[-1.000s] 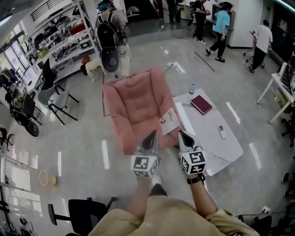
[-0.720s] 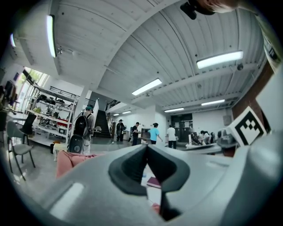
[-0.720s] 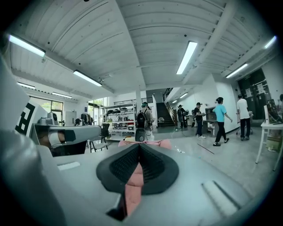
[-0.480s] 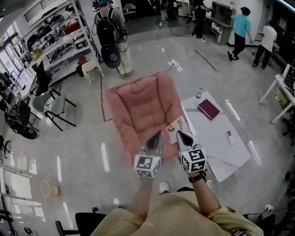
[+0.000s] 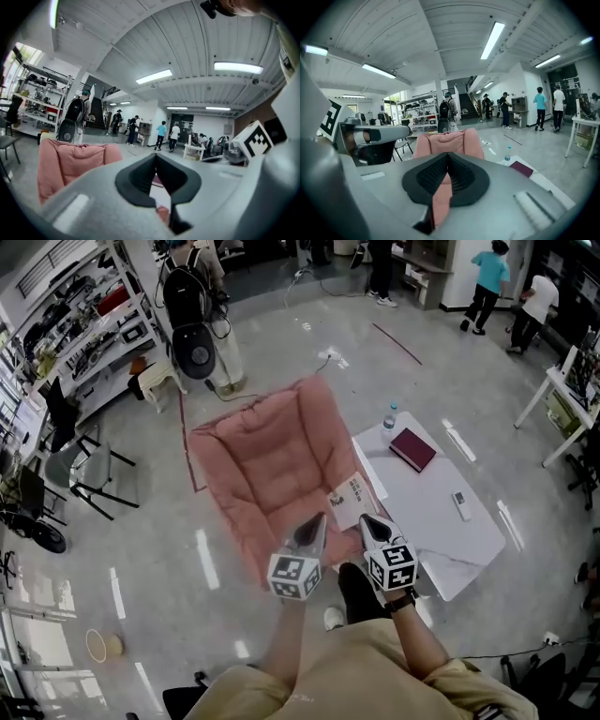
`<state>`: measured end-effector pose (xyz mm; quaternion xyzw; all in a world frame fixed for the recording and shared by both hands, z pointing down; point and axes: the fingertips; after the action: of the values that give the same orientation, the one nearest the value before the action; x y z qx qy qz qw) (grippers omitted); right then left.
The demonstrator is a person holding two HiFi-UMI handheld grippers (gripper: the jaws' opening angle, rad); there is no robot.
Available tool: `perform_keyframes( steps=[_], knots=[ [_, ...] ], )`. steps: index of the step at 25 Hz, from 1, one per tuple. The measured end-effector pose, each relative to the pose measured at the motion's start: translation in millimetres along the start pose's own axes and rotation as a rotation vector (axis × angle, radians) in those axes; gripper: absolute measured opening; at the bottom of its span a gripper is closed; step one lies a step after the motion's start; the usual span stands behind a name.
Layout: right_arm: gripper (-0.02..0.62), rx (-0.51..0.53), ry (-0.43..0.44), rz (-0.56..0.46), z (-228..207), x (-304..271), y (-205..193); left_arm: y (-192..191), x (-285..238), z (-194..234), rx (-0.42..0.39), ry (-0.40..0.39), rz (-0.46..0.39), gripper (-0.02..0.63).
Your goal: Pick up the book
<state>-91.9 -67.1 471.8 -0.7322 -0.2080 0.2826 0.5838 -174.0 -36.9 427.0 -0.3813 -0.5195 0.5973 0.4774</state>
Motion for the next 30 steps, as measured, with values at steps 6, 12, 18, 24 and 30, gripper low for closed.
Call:
perform_keyframes(
  steps=[6, 12, 18, 24, 30],
  knots=[
    [0.007, -0.057, -0.047, 0.052, -51.3, -21.5, -35.1, -36.5, -51.9, 18.3, 0.009, -0.038, 0.072, 0.000],
    [0.008, -0.136, -0.102, 0.105, -96.2, -39.1, -67.0, -73.0, -100.1, 27.5, 0.042, -0.081, 0.158, 0.000],
    [0.008, -0.191, -0.148, 0.147, -133.7, -47.4, -97.4, -114.0, -142.8, 31.7, 0.070, -0.109, 0.231, 0.000],
    [0.008, -0.241, -0.201, 0.157, -163.4, -51.9, -117.1, -138.5, -168.6, 31.7, 0.068, -0.155, 0.288, 0.000],
    [0.008, -0.311, -0.259, 0.180, -182.2, -48.7, -150.0, -171.1, -177.7, 39.0, 0.052, -0.169, 0.354, 0.000]
  ],
)
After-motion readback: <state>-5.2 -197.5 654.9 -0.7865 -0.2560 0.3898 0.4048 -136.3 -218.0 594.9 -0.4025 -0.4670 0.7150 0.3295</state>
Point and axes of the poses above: the fingertips, and each gripper's own axes: x backward along the fingers, z to its left, y out of its top, and after that the axes turned 10 degrees about -z, right-handed
